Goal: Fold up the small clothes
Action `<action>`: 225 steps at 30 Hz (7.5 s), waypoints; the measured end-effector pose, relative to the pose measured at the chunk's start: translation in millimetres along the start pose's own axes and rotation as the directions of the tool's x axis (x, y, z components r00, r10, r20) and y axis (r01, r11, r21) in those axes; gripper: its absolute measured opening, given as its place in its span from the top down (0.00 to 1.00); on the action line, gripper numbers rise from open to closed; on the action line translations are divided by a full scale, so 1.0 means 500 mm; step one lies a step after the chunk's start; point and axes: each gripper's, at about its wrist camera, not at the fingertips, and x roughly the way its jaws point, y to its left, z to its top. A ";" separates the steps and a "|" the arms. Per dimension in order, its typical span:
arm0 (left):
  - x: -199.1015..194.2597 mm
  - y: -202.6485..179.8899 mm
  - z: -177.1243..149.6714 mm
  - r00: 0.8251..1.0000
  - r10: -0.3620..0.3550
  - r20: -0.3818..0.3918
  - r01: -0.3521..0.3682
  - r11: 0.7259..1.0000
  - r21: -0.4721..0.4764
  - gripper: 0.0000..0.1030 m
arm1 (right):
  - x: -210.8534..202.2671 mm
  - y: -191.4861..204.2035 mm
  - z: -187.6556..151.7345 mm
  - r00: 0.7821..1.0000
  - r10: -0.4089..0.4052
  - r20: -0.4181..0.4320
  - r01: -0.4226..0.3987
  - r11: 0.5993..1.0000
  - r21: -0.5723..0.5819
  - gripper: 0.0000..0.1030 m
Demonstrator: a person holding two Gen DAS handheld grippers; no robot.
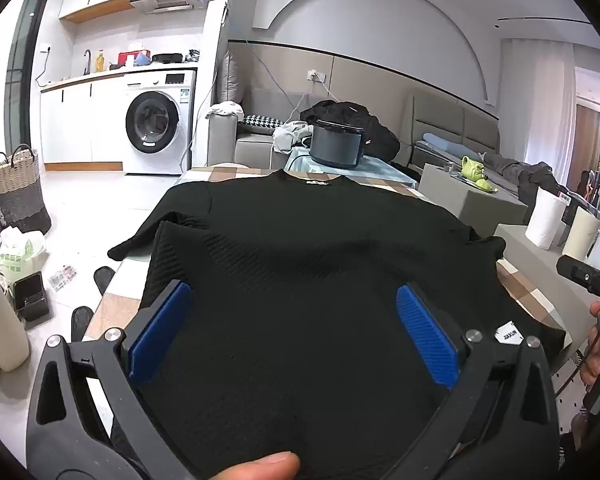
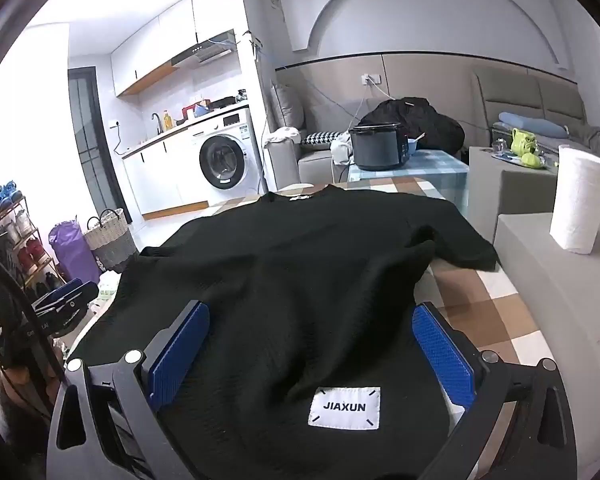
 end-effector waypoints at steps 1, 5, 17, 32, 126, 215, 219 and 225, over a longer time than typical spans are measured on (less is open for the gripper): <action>0.000 0.000 0.000 1.000 -0.002 0.001 0.002 1.000 0.000 0.01 | 0.001 0.001 0.000 1.000 0.002 -0.001 -0.002 1.000 0.000 0.00; 0.000 0.000 0.000 1.000 -0.003 0.002 0.003 1.000 -0.004 0.01 | 0.003 -0.011 0.008 1.000 0.015 0.006 -0.015 1.000 0.012 0.00; -0.008 0.006 -0.002 1.000 -0.006 0.006 0.006 1.000 -0.001 0.01 | -0.026 0.005 0.008 0.998 0.024 0.062 -0.023 1.000 -0.009 0.00; -0.014 0.010 0.006 1.000 -0.004 0.011 0.004 1.000 0.000 0.01 | -0.030 0.005 0.005 0.997 0.029 0.071 -0.029 1.000 -0.003 0.00; 0.097 0.127 0.230 0.998 0.068 -0.019 -0.069 0.996 -0.058 0.01 | 0.121 -0.153 0.171 0.997 0.034 -0.071 0.000 0.904 0.427 0.00; 0.355 0.603 0.105 0.966 -0.077 -0.246 -0.135 0.663 -0.736 0.30 | 0.376 -0.101 0.207 0.933 0.100 -0.345 -0.032 0.980 0.195 0.46; 0.397 0.624 0.071 0.948 -0.114 -0.299 -0.175 0.599 -0.782 0.30 | 0.361 -0.107 0.193 0.935 0.102 -0.338 -0.021 0.972 0.236 0.46; 0.461 0.622 0.065 0.929 -0.049 -0.367 -0.274 0.574 -0.772 0.30 | 0.342 -0.122 0.184 0.944 0.087 -0.319 0.000 0.964 0.265 0.46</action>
